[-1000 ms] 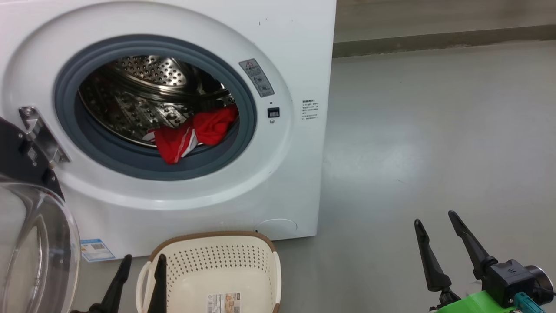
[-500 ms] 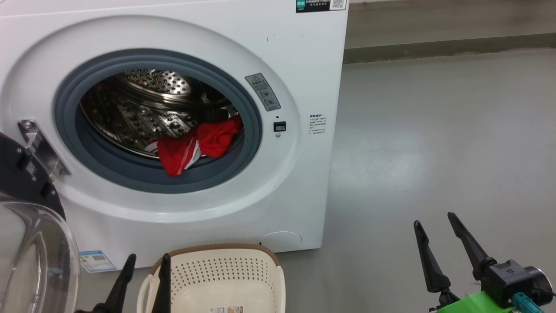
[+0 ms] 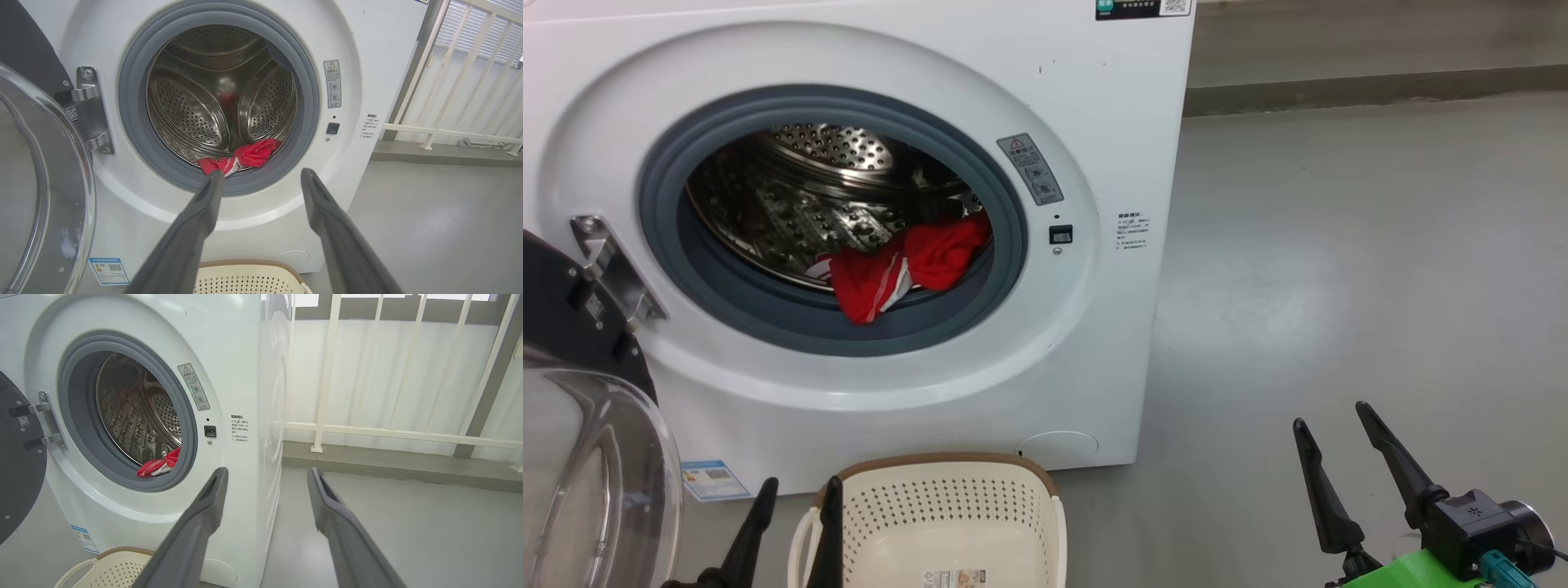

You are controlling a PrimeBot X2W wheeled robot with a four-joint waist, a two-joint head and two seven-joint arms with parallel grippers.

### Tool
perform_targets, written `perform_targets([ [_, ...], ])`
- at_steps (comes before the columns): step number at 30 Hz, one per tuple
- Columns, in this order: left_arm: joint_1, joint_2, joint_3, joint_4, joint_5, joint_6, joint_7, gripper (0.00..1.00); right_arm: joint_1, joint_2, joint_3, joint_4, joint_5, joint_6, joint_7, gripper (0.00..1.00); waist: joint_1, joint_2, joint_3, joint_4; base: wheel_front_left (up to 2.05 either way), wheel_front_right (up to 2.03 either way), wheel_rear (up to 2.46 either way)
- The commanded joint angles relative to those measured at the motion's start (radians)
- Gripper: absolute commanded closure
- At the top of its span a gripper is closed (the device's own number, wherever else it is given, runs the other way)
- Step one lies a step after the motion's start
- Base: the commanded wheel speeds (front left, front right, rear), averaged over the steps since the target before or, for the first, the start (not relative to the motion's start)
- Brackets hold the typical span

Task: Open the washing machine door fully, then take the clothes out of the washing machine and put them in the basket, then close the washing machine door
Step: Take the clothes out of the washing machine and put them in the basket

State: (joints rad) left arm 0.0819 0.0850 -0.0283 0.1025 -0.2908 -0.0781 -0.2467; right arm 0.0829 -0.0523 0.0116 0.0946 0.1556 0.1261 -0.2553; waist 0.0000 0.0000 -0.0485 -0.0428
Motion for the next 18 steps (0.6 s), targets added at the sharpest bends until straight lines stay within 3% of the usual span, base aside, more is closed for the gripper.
perform_targets([
  [1, -0.049, 0.014, 0.032, -0.017, -0.009, 0.009, -0.002, 0.0, -0.022, -0.012, 0.023, -0.024, 0.002, 0.005, -0.006, 0.0, 0.0, 0.0, 0.004, 0.005, 0.0, 0.0, 0.0],
  [18, -0.217, 0.021, 0.0, 0.064, -0.011, 0.018, 0.025, 0.0, -0.068, -0.016, 0.036, -0.033, 0.0, 0.005, -0.006, 0.0, 0.0, 0.0, 0.083, 0.056, 0.0, 0.0, 0.0],
])
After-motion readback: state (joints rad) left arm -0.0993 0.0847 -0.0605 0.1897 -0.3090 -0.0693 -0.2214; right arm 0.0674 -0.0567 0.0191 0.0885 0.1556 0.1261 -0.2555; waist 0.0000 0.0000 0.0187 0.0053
